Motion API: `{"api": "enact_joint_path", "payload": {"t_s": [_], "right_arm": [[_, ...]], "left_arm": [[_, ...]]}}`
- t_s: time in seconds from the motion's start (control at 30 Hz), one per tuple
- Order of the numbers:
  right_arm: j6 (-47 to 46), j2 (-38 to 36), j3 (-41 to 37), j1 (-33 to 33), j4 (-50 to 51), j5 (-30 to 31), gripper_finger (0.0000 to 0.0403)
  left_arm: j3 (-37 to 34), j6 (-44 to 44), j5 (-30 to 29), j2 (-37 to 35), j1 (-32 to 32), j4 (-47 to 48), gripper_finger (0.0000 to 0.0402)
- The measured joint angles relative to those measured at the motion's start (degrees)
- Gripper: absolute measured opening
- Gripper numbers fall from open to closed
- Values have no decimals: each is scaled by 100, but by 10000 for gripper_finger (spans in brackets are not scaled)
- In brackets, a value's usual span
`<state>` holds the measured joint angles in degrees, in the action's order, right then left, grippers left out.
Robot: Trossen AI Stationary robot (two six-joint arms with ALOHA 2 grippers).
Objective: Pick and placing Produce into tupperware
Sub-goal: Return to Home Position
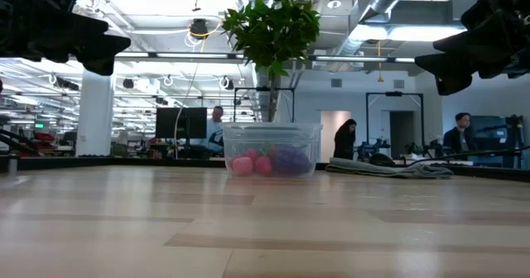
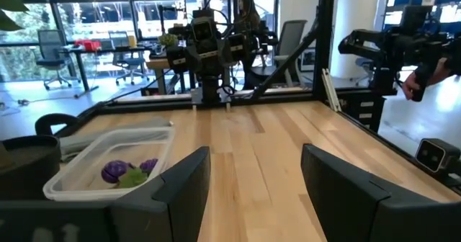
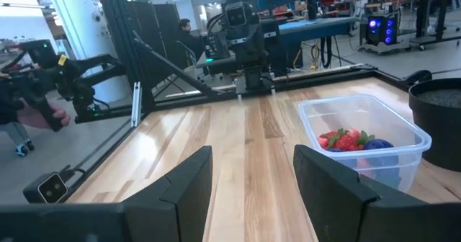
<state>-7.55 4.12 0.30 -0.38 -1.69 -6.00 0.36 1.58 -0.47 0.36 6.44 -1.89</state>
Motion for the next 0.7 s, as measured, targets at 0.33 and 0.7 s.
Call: {"api": "enact_joint_path", "payload": {"t_s": [0.33, 0.7], "right_arm": [[3, 0, 0, 0, 2, 2, 219], [192, 0, -2, 0, 1, 2, 219]], "left_arm": [[0, -100, -16, 0, 0, 2, 210], [0, 65, -623, 0, -2, -106, 210]]}}
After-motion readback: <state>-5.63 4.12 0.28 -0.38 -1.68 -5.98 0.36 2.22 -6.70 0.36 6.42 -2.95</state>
